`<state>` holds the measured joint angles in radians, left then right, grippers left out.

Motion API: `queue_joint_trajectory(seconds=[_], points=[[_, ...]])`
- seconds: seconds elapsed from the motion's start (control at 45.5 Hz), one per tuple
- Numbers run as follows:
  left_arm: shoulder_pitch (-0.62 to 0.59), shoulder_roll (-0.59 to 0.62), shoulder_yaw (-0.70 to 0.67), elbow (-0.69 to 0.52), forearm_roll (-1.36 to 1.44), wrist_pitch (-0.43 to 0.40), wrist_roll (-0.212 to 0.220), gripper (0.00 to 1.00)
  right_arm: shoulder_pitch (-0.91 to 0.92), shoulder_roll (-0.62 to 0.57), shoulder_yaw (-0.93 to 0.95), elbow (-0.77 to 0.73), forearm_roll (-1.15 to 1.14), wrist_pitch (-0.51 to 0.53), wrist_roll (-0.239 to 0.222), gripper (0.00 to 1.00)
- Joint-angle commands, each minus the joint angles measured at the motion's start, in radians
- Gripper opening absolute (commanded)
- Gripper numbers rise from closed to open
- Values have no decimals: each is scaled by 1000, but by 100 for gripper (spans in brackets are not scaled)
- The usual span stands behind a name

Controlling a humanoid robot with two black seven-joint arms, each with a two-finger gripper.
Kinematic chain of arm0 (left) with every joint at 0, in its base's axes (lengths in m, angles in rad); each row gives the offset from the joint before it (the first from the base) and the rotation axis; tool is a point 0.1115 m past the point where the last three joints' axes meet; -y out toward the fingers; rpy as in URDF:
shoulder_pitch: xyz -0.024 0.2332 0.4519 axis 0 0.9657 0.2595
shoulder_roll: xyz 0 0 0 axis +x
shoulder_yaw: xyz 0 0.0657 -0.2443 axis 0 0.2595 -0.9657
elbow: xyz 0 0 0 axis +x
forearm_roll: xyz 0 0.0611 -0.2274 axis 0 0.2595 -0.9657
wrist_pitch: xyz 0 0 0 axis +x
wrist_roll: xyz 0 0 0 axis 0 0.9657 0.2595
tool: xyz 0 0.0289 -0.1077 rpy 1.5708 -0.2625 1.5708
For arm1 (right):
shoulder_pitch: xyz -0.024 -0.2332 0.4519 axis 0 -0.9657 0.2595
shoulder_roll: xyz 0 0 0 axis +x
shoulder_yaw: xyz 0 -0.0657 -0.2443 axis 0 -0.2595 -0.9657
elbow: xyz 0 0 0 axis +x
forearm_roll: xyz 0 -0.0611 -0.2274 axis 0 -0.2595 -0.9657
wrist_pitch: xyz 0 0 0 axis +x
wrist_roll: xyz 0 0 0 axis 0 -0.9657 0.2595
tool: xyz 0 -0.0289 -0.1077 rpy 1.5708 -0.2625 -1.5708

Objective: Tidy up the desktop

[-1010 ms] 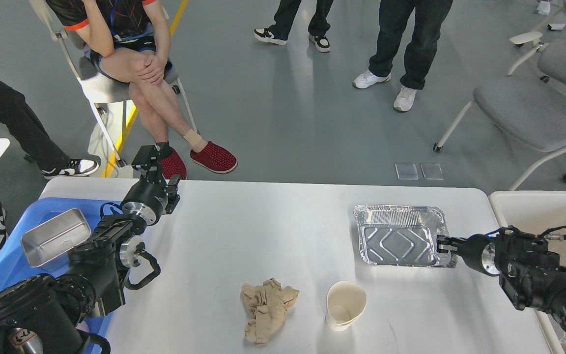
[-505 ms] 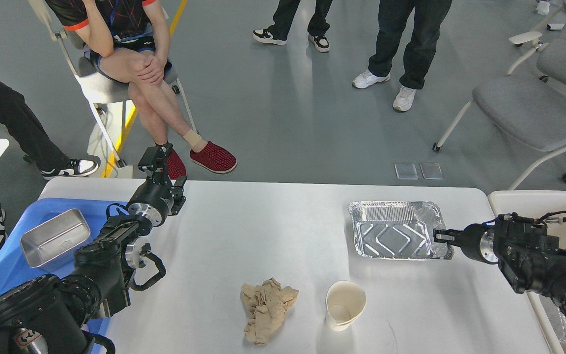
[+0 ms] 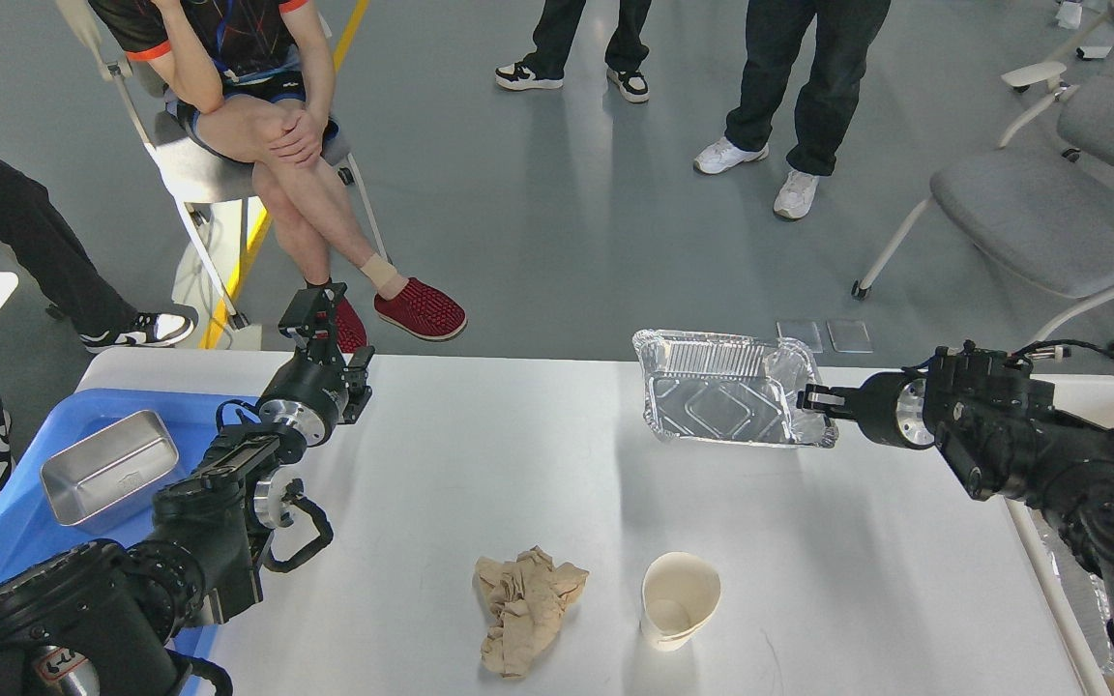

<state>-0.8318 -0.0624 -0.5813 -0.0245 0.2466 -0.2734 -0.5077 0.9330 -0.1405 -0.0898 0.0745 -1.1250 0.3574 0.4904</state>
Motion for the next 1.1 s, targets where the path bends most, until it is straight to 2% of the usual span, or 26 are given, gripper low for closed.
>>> queue_joint_trajectory(seconds=[0.0,0.461,0.878,0.988,1.076], points=[[-4,-2,0,0,0,2,0,97,47,28,-1,1,1,6,0,0],[-6,-3,0,0,0,13,2,97,125,163,-65,-107,1,9,-13,0],[-4,-16,1,0,3,22,-3,97,101,182,-65,-164,5,20,-24,0],[-3,-5,127,-2,19,10,-57,97,96,187,-65,-165,5,18,-23,0],[-10,10,260,-2,19,-18,-66,97,96,187,-65,-164,5,18,-23,0]])
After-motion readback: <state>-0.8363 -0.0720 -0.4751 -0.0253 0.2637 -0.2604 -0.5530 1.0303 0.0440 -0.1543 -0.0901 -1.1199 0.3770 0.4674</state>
